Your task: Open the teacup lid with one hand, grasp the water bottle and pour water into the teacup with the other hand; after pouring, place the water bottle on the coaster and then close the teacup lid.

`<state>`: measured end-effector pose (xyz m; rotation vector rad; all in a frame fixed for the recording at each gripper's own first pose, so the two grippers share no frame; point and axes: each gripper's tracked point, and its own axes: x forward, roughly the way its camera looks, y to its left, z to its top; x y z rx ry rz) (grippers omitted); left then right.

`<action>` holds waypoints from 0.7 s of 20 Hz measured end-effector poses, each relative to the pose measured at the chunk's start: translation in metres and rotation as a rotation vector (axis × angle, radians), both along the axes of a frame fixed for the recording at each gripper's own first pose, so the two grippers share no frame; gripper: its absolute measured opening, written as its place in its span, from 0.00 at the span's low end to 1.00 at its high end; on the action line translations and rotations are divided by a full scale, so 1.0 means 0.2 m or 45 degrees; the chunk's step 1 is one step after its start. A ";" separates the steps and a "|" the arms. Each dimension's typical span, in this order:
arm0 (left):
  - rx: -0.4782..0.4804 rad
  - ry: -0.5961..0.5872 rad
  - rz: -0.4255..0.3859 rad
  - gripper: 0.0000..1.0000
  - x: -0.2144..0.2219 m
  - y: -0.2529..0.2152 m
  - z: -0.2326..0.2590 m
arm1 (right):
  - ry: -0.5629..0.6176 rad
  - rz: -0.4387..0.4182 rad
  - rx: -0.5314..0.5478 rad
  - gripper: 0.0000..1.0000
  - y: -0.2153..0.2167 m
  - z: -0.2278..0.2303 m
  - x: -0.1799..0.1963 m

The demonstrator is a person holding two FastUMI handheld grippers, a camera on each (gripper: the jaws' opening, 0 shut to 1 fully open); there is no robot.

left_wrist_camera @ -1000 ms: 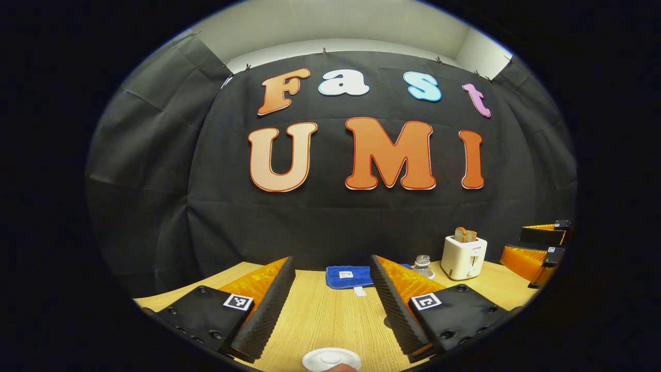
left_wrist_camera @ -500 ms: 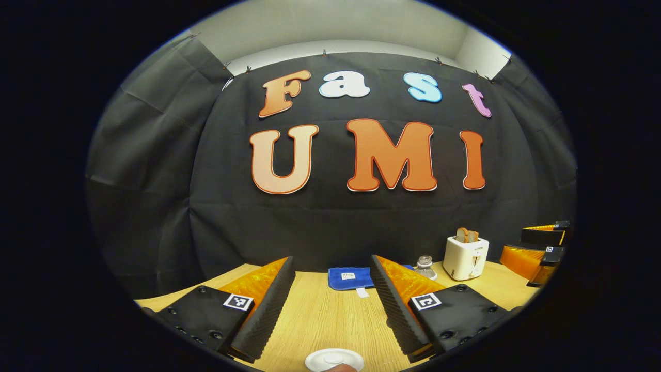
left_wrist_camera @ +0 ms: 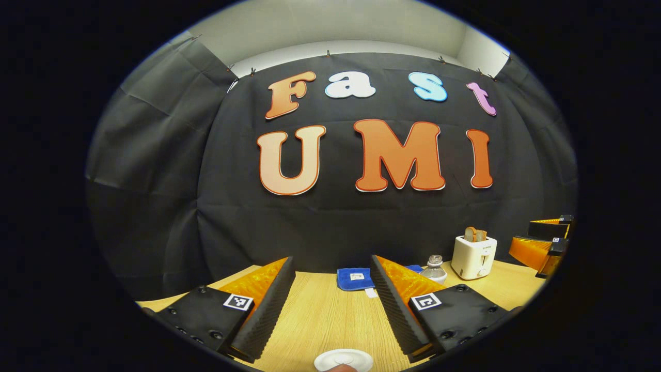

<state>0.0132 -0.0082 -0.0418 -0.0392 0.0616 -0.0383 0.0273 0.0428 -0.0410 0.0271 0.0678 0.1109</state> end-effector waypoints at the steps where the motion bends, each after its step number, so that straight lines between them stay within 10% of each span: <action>1: 0.005 -0.001 -0.001 0.94 0.00 0.00 0.00 | -0.001 0.002 0.003 0.98 0.00 0.00 0.00; 14: 0.043 -0.001 0.058 0.95 0.03 0.12 0.04 | -0.028 -0.032 -0.027 1.00 -0.02 0.10 0.01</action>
